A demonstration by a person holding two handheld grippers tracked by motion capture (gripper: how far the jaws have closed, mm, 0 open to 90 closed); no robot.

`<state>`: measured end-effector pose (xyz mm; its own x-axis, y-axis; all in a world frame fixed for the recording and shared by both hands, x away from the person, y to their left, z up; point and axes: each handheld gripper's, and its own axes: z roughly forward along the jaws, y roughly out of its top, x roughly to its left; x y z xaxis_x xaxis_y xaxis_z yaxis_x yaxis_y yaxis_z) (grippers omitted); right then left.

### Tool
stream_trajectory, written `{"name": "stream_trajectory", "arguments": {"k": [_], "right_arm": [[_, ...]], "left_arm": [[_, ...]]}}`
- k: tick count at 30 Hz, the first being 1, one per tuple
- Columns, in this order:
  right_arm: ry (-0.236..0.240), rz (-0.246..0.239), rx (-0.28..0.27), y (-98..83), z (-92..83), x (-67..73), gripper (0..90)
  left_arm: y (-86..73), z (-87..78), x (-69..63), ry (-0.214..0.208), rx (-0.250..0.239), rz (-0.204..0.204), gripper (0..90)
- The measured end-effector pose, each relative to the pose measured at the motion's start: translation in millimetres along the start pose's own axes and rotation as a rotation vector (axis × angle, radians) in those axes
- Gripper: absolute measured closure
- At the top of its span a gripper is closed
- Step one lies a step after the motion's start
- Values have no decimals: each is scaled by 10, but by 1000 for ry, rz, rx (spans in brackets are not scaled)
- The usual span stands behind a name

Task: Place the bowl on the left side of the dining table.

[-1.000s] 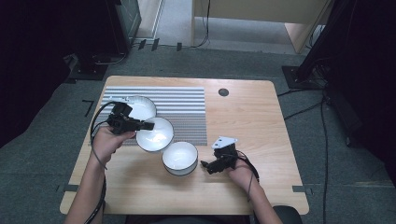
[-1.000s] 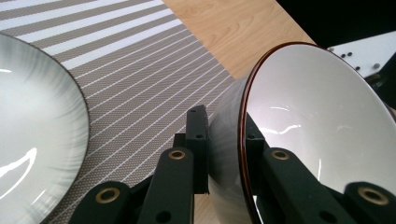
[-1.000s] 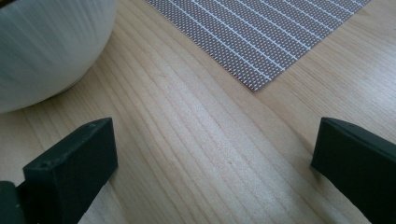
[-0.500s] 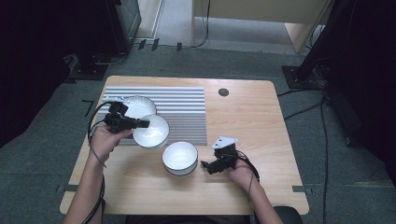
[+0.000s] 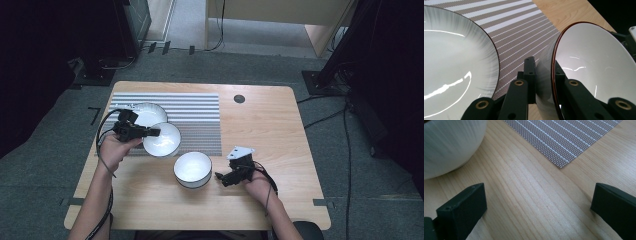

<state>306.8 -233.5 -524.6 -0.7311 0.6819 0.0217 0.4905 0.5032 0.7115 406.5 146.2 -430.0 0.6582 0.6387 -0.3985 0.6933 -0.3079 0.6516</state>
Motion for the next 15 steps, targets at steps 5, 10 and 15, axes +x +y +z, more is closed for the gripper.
{"name": "stream_trajectory", "arguments": {"k": [5,10,15], "right_arm": [[-1,2,1,-1,-1,3,0],[-2,3,0,-2,-2,4,0],[-4,5,0,-3,-3,7,0]], "left_arm": [[-13,82,29,3,16,3,806],[-18,139,78,-6,15,-7,807],[-36,170,109,10,24,-3,807]]}}
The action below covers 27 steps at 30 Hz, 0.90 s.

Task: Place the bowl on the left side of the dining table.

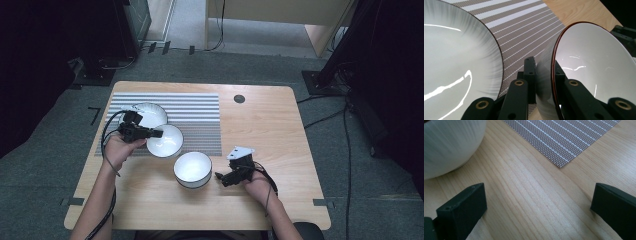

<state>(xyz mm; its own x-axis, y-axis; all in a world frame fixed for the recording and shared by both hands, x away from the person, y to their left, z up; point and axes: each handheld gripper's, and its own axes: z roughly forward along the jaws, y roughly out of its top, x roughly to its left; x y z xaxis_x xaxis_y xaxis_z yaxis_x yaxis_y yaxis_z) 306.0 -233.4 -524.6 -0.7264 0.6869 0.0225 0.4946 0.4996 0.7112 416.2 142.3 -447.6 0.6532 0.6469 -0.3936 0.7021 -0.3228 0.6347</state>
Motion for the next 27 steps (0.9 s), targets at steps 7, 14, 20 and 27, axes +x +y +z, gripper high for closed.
{"name": "stream_trajectory", "arguments": {"k": [7,14,20,27], "right_arm": [[0,0,0,0,0,-1,0],[1,0,0,1,1,-1,0],[1,-1,0,2,2,-1,0],[1,-1,0,3,3,-2,0]], "left_arm": [[-17,22,44,19,8,2,807],[-9,79,40,7,21,-2,807],[6,119,56,8,30,0,807],[44,121,124,7,29,-12,808]]}}
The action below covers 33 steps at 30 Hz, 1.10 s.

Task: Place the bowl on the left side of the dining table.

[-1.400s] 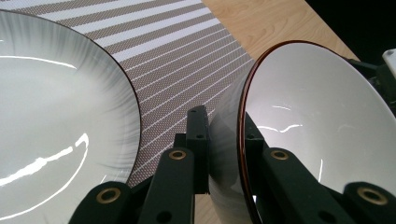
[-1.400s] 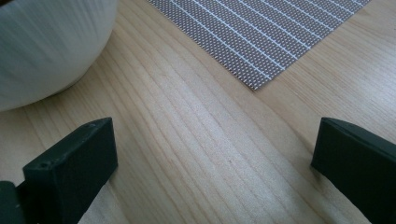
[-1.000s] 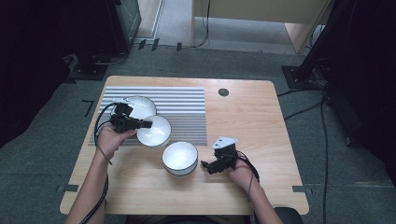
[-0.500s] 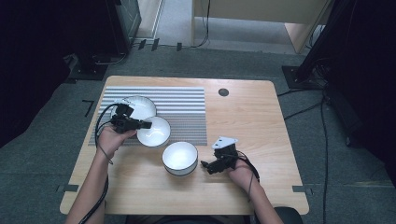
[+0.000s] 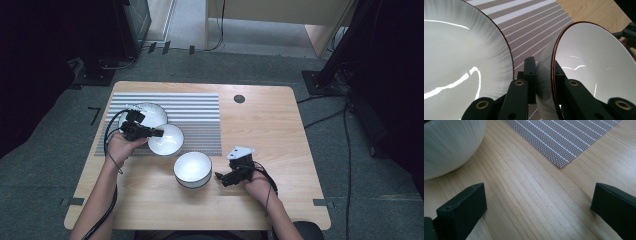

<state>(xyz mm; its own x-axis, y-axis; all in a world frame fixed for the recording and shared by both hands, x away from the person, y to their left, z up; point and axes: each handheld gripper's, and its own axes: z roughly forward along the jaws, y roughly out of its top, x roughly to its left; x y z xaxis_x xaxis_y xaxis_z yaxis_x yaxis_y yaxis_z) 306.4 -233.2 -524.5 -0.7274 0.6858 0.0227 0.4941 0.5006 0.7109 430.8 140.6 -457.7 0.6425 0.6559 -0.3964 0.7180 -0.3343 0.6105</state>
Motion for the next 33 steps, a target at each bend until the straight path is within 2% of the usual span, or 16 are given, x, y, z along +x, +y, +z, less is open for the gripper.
{"name": "stream_trajectory", "arguments": {"k": [5,12,18,28,33], "right_arm": [[0,0,0,0,0,0,0],[0,0,0,0,0,0,0],[-1,0,0,1,1,-2,0],[0,0,0,1,1,-1,0],[-1,1,0,2,2,0,0]], "left_arm": [[31,-7,27,-4,4,-17,808],[53,-12,24,-5,10,-19,809],[87,-29,52,4,15,-9,808],[199,-54,64,-21,3,-11,808],[259,-66,81,-18,23,-4,807]]}}
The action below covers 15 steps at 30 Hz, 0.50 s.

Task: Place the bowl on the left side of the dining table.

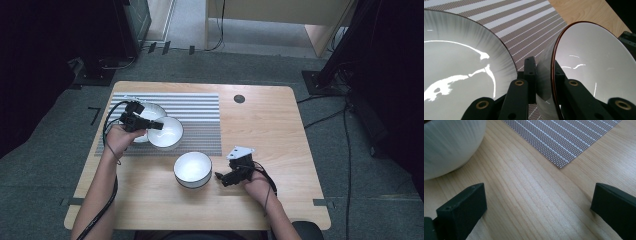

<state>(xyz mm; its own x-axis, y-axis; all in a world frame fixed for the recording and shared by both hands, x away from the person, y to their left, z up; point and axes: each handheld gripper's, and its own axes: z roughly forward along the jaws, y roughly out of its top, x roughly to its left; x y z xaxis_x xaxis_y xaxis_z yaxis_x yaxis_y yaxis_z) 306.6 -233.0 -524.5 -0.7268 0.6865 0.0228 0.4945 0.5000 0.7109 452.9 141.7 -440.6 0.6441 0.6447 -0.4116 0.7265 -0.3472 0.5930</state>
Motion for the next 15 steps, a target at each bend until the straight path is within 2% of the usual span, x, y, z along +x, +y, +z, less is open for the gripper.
{"name": "stream_trajectory", "arguments": {"k": [2,8,10,15], "right_arm": [[0,-1,0,0,0,0,0],[0,-2,0,0,0,-1,0],[0,-1,0,0,0,-1,0],[0,-1,0,0,0,-1,0]], "left_arm": [[16,-4,1,10,0,4,808],[36,33,43,-13,14,-10,810],[43,37,44,-4,10,-9,809],[75,33,70,-12,-1,-11,810]]}}
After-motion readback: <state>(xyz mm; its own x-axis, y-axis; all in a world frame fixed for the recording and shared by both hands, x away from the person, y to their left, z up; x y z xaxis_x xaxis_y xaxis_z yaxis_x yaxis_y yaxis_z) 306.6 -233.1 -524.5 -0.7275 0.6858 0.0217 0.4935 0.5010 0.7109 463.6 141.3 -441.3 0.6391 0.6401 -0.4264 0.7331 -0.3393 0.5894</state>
